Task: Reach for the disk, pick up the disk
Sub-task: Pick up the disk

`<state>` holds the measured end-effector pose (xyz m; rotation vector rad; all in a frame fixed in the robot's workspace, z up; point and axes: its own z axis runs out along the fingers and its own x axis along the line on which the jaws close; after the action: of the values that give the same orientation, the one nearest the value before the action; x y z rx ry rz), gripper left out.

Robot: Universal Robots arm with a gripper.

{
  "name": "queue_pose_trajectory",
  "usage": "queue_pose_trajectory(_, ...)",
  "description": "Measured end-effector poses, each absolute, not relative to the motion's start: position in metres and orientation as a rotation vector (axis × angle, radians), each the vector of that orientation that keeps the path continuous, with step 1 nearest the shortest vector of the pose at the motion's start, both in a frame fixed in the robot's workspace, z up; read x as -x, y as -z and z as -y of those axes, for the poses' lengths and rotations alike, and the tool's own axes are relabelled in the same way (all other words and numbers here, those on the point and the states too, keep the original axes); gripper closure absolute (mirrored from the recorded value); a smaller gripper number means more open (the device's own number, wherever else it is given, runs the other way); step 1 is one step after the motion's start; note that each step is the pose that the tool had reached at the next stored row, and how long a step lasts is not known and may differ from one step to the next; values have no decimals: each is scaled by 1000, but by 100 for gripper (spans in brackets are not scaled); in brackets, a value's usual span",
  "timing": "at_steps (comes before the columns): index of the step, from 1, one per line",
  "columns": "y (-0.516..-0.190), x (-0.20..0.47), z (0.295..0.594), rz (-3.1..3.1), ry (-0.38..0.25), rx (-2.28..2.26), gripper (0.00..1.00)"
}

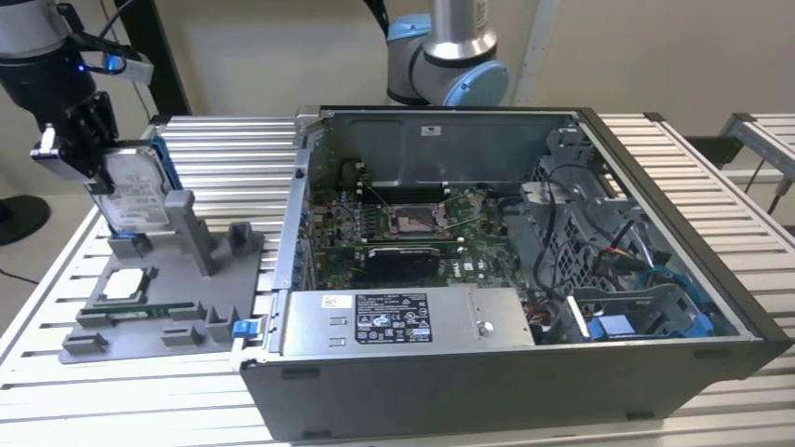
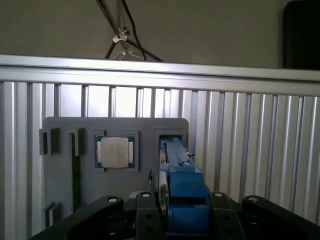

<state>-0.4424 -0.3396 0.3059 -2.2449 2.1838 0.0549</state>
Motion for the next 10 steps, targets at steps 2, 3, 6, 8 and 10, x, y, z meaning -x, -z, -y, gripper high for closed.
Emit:
queue_pose_trajectory(2,-310,442,340,-2184,-55,2245,100)
queue_pose_trajectory(3,-312,442,340,-2184,-55,2245,100)
queue_pose_trajectory(6,-317,442,340,-2184,-55,2245,100)
queue_pose_trajectory(8,-321,442,340,-2184,-55,2245,100)
queue_pose_trajectory(10,-324,442,340,-2184,-55,2245,100)
